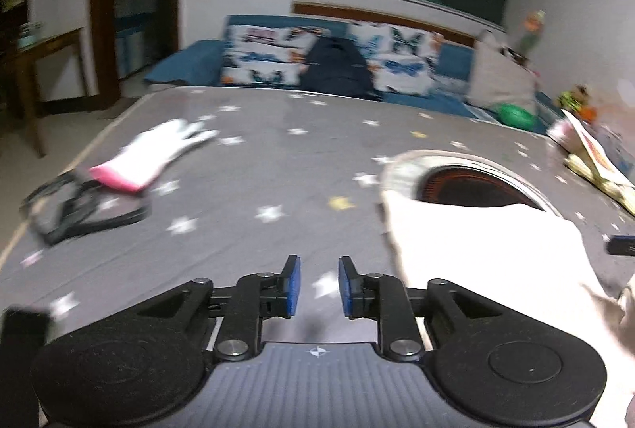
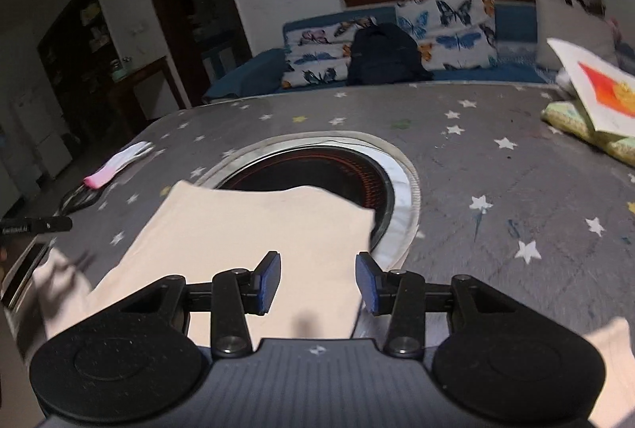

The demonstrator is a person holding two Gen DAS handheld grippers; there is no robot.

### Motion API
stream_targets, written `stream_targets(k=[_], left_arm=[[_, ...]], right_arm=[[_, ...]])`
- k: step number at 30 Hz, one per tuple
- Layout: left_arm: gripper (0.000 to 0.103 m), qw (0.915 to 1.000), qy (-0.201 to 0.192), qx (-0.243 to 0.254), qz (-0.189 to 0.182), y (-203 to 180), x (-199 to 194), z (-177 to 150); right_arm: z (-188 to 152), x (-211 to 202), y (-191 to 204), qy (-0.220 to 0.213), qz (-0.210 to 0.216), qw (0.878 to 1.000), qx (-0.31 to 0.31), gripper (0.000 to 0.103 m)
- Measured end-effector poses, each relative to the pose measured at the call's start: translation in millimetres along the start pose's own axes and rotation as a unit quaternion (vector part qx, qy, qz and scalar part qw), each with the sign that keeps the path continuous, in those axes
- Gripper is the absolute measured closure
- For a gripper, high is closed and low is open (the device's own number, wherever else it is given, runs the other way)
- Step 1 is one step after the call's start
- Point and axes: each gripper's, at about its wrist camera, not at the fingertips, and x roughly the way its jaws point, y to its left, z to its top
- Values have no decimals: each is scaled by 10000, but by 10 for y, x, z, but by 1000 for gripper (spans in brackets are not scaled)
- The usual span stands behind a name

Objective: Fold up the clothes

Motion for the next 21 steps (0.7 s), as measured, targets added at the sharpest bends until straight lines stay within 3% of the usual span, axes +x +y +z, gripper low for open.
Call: stream_targets(k=[5, 11, 21], left_arm=[[70, 9992, 194, 238, -266, -303, 410, 184], [62, 9982, 346, 328, -371, -442, 725, 285], [58, 9965, 556, 416, -472, -541, 1026, 337]], right_arm=[[122, 378, -152, 207, 62, 9996, 191, 52], [174, 721, -341, 472, 151, 9974, 516, 52], [288, 902, -393, 309, 1119, 9871, 1101, 50]])
